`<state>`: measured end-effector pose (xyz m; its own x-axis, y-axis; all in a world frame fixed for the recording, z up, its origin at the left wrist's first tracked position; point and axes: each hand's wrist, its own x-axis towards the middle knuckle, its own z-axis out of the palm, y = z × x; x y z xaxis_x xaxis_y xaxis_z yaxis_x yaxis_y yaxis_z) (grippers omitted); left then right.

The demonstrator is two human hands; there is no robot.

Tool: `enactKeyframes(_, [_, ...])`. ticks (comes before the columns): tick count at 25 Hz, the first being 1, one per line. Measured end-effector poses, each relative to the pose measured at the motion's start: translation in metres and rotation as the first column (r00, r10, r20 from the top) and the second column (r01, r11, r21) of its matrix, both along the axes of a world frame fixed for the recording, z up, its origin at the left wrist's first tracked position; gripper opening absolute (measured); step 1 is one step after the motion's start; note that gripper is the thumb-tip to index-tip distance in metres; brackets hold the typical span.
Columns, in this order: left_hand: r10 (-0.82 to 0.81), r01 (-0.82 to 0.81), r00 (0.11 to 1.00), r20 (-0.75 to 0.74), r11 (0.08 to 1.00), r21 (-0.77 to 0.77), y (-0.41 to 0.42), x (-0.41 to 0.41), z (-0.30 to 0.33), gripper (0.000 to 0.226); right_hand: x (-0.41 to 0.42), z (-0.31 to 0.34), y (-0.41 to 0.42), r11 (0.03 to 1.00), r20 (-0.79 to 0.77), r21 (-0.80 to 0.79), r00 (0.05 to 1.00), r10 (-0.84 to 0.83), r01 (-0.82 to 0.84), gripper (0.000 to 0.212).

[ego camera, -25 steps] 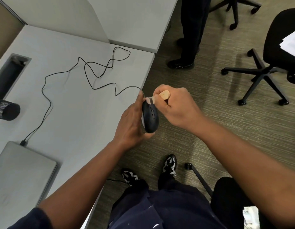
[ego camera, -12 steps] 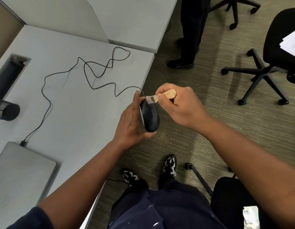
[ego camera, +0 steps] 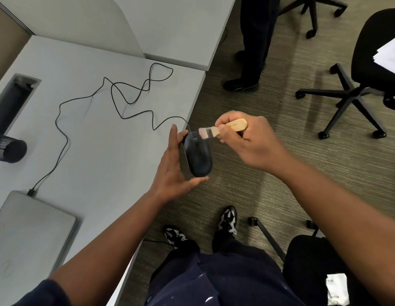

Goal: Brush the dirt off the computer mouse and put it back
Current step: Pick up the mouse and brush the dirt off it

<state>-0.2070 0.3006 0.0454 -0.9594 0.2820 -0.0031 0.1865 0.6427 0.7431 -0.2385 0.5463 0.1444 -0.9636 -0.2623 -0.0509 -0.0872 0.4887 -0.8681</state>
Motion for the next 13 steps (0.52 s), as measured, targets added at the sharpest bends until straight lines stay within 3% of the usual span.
enactKeyframes(8, [-0.001,0.001,1.0,-0.002,1.0,0.021,0.003,0.005,0.0,0.16,0.01,-0.002,-0.012,0.999,0.072,0.008,0.996,0.044,-0.045,0.02])
enactKeyframes(11, [0.014,-0.014,1.0,0.003,1.0,0.018,0.002,0.004,0.0,0.158,0.015,-0.003,-0.008,0.986,0.132,0.117,0.986,0.106,-0.122,0.018])
enactKeyframes(13, [0.011,-0.011,1.0,0.017,1.0,0.004,0.0,0.003,0.002,0.158,0.015,-0.002,0.001,0.978,0.054,0.191,0.996,0.069,-0.078,0.018])
